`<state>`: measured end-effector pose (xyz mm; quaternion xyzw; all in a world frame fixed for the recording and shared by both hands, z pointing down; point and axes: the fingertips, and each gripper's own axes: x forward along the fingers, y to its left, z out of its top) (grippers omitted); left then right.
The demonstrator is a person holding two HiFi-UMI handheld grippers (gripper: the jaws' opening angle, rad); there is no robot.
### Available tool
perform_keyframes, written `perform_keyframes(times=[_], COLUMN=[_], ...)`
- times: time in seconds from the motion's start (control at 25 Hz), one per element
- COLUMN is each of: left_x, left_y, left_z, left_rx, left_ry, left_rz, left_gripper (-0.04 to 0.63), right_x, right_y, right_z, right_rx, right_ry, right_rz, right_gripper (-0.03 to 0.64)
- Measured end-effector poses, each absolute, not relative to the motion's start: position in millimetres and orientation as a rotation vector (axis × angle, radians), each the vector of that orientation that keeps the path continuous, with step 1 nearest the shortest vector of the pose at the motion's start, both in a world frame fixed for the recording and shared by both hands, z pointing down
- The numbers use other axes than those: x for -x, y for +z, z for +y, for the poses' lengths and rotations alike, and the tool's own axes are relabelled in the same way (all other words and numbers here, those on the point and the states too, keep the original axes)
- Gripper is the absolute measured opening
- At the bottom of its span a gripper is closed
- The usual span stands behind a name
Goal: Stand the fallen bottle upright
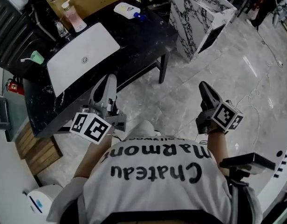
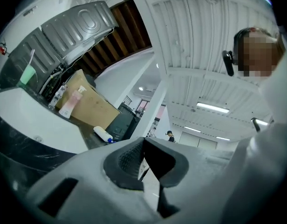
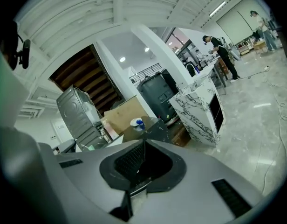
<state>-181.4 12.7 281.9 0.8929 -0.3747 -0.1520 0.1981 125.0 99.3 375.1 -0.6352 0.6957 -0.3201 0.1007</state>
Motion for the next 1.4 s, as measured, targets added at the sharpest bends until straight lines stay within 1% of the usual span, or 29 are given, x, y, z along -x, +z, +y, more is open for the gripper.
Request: perform_keyframes(times=[0.28, 0.4, 0.64, 0.96, 1.16, 1.4], left_x=[141, 123, 92, 67, 61, 48], left_y=[288, 281, 253, 223, 224, 235], left_z=[-42, -70, -146, -236, -272, -303], left_rx=[-2.522, -2.55, -2.615, -2.726, -2.736, -2.692], left_ry=[-0.358, -0.384, -0.412, -0.395, -0.393, -0.322], left_rz=[-1.021, -0.985, -0.958, -0.98, -1.027, -1.103], left_gripper=[0.014, 0.014, 0.014, 0.014, 0.014, 0.014], right_x=[-154, -170, -202, -225, -227, -244], right_y=[398, 402, 366, 341, 343, 352], right_z=[67, 42, -42, -147, -195, -246], right_rx=[1.876, 1.889, 1.885, 1.839, 1.758, 1.718], right_ry=[-1.039, -1.048, -0.993, -0.914, -0.907, -0.96], right_rz=[1.985, 1.981, 1.993, 2.027, 2.066, 2.129], right_gripper=[0.018, 0.018, 0.018, 0.018, 0.018, 0.018])
